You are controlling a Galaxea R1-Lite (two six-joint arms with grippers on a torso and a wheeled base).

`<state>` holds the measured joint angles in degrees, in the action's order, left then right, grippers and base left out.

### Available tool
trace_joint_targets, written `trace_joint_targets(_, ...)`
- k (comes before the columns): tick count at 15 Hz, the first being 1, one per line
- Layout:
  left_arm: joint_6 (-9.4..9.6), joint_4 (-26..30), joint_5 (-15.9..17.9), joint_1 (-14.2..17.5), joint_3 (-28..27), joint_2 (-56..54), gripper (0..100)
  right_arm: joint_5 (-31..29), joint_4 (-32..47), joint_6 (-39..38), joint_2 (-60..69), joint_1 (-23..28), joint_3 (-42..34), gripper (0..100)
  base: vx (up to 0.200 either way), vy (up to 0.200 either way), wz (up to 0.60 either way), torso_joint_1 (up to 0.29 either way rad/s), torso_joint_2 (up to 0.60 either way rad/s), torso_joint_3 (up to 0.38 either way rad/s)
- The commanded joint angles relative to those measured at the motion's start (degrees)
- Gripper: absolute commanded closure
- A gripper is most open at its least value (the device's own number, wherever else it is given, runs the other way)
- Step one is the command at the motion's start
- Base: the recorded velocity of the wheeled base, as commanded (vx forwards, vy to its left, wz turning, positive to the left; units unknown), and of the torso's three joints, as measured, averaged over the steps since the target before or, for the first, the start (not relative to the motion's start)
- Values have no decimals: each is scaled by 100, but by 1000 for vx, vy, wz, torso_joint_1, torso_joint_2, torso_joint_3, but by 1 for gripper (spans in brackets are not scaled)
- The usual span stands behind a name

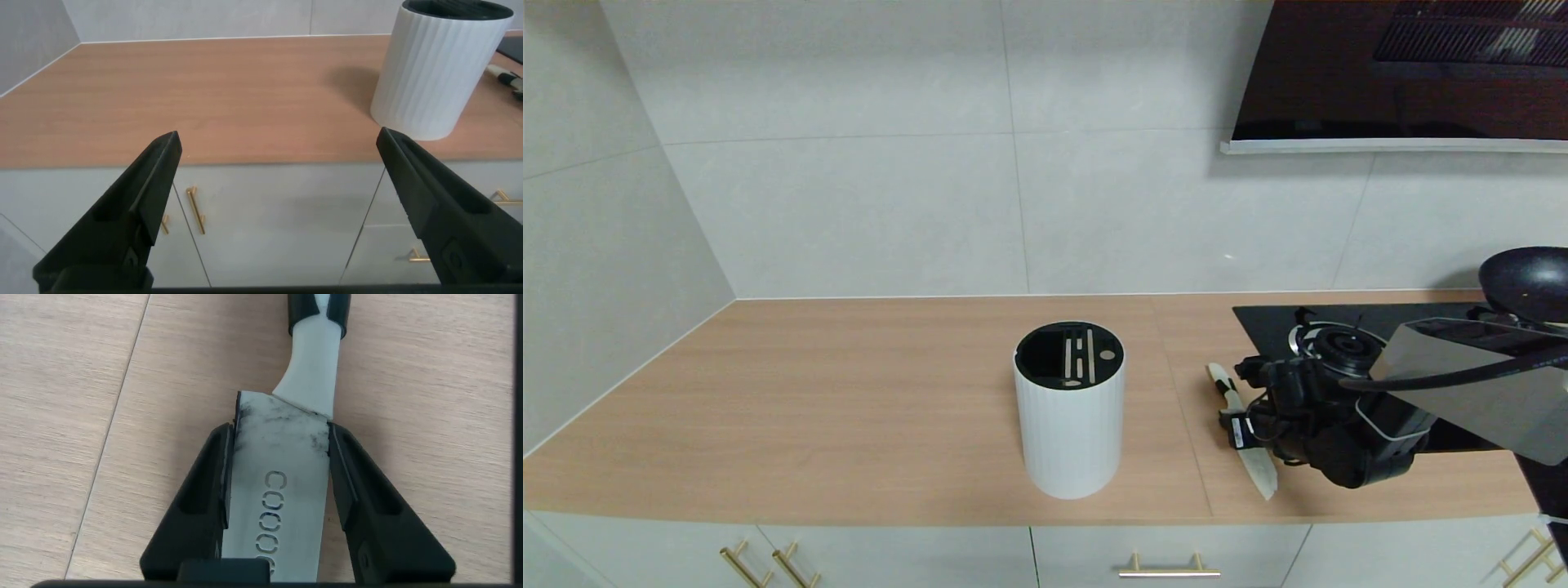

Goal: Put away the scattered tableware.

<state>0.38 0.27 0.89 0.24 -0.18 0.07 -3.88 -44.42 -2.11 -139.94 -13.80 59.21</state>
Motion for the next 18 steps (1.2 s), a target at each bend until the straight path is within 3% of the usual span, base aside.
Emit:
trace_joint_targets(1,6,0,-1,2,1,1,0,-43,13,-149,265,0,-50,100,0,0,0,0,0,0)
trace_joint_targets(6,-29,-36,122,2,-307,1,0,71,39,-334,1698,-26,-586,100,0,0,0,0,0,0)
trace_joint_targets(8,-55,536,1185,-51,-1467,599,0,62,48,-334,2445,-228,-630,100,0,0,0,0,0,0)
trace_joint_targets(9,-64,694,1563,-60,-1942,1135,0,71,57,-334,2603,-299,-551,100,0,0,0,0,0,0)
trace_joint_targets(10,-64,694,1563,-60,-1942,1135,0,71,57,-334,2603,-299,-551,100,0,0,0,0,0,0)
trace_joint_targets(11,-117,720,2082,-60,-2777,2260,0,27,224,-308,2858,-527,-182,100,0,0,0,0,0,0)
trace_joint_targets(13,-38,703,2715,-112,-3866,3992,0,45,751,-325,3394,-914,126,100,0,0,0,0,0,0)
trace_joint_targets(15,-126,694,2847,-411,-4394,4985,0,-17,751,-343,3596,-1257,38,100,0,0,0,0,0,0)
trace_joint_targets(18,-952,-141,2847,-1079,-4447,6084,0,-148,742,-448,4018,-1898,-278,100,0,0,0,0,0,0)
